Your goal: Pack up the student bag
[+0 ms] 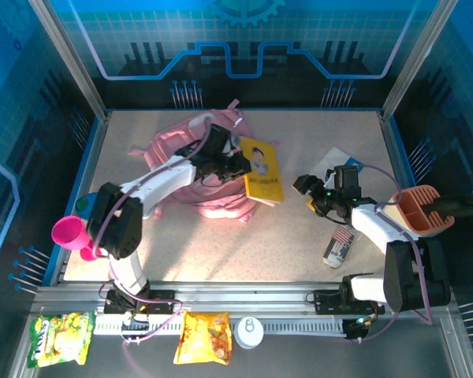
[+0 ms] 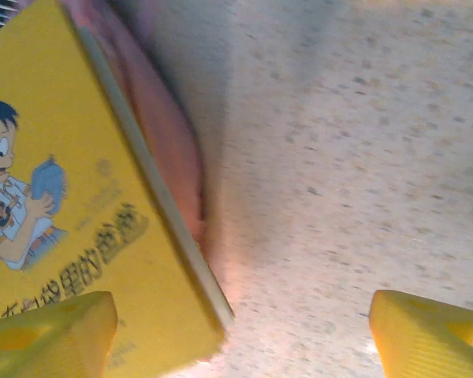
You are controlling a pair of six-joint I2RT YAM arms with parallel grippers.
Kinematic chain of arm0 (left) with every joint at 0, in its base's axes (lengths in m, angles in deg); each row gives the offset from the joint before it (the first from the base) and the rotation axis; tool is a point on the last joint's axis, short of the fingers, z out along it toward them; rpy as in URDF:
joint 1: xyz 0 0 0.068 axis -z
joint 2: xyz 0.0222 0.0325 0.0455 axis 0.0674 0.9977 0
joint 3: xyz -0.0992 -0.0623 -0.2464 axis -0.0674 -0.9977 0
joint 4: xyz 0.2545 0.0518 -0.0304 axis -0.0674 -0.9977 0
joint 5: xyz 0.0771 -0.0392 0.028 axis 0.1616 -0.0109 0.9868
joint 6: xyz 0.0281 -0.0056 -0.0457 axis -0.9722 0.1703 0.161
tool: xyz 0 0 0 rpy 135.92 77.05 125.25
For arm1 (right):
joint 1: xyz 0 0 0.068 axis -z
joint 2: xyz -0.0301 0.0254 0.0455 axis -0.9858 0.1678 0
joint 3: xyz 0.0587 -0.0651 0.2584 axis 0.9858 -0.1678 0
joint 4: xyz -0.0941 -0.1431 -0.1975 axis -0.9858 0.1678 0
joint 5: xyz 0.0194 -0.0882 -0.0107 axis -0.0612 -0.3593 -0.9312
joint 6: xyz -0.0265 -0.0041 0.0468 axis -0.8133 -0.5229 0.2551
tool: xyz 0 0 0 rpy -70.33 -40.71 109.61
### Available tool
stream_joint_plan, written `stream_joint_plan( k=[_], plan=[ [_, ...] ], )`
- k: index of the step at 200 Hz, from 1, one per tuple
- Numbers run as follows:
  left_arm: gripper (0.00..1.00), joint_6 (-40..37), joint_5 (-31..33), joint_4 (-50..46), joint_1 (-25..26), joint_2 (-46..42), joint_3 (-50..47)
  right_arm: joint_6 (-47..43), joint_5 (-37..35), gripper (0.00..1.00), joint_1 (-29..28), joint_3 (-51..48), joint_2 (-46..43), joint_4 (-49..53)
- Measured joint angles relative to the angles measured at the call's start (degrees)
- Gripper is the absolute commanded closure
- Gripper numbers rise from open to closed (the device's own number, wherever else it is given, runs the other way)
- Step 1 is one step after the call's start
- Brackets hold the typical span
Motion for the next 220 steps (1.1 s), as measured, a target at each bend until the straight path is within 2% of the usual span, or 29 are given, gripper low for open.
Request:
stream_joint_plan(
  k=[25, 48, 99, 152, 198, 220],
  plan=[
    [1.0, 3.37, 1.95, 6.29, -4.57, -6.4, -6.03, 6.08, 1.79, 0.1, -1.53, -0.15, -0.33, -5.35],
    [1.0, 6.86, 3.69, 11.08, -6.38, -10.1, -10.58, 13.0, 3.1, 0.1, -4.11, -0.24, 0.55, -11.23],
    [1.0, 16.09, 5.38, 20.68, -6.71, -12.09, -17.42, 28.35, 2.82, 0.07, -12.22, -0.22, 8.87, -28.09],
    [1.0, 22.36, 6.73, 24.13, -6.71, -12.09, -19.1, 35.69, -1.84, 0.08, -19.26, 3.15, 16.41, -40.72],
    [1.0, 25.44, 6.71, 26.21, -6.71, -12.09, -19.67, 39.3, -5.42, 0.14, -21.64, 5.62, 22.36, -47.63],
    [1.0, 26.21, 6.71, 26.64, -6.71, -12.09, -19.67, 40.5, -6.51, 0.24, -22.51, 7.02, 24.59, -49.66]
  ],
)
